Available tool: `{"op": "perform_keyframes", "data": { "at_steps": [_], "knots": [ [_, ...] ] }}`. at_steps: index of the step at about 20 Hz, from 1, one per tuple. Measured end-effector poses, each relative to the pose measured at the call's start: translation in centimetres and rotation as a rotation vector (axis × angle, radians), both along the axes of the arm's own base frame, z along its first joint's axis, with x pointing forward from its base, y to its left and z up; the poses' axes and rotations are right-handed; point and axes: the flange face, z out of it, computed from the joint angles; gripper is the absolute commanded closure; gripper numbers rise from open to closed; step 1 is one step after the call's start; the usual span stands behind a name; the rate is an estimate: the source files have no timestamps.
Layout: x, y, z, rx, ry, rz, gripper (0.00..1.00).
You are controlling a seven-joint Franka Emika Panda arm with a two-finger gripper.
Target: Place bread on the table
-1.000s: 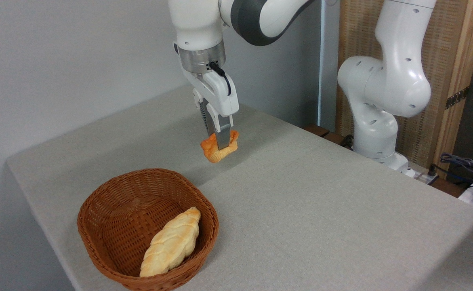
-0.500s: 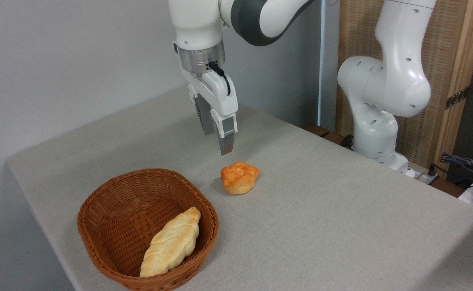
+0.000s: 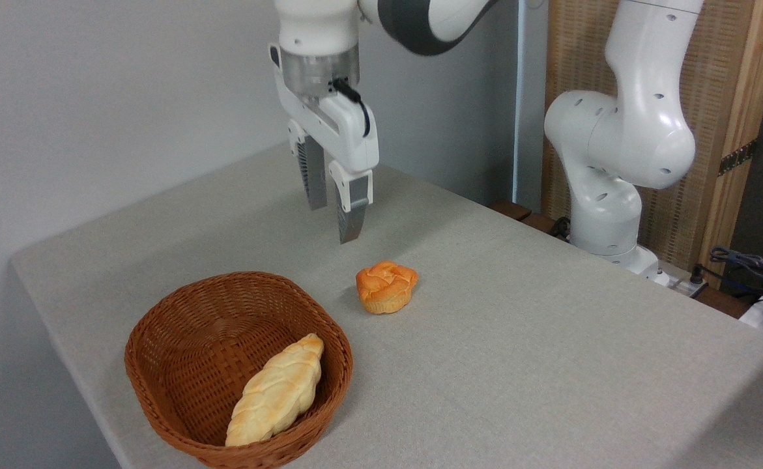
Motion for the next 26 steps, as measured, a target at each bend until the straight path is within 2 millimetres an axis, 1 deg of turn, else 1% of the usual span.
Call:
{"op": "perform_keyframes", "data": {
  "at_steps": [1,4,6,8,13,17,20,24,26],
  "knots": [
    [0.4,0.9,1.1,-0.008,-0.002,0.016,0.00],
    [1.5,2.5,3.2,-0.016,0.012,0.037,0.00],
    [3.0,3.5,4.6,-0.002,0.007,0.051,0.00],
    [4.4,3.8,5.2,0.020,-0.005,0.059,0.00],
    [6.9,3.7,5.6,0.049,0.004,0.071,0.00],
    [8.2,3.7,5.7,0.077,0.038,0.079,0.00],
    [8.7,3.9,5.7,0.100,0.061,0.079,0.00],
    [9.3,4.5,5.5,0.109,0.072,0.099,0.00],
    [10.0,5.2,5.7,0.108,0.065,0.114,0.00]
  ]
}}
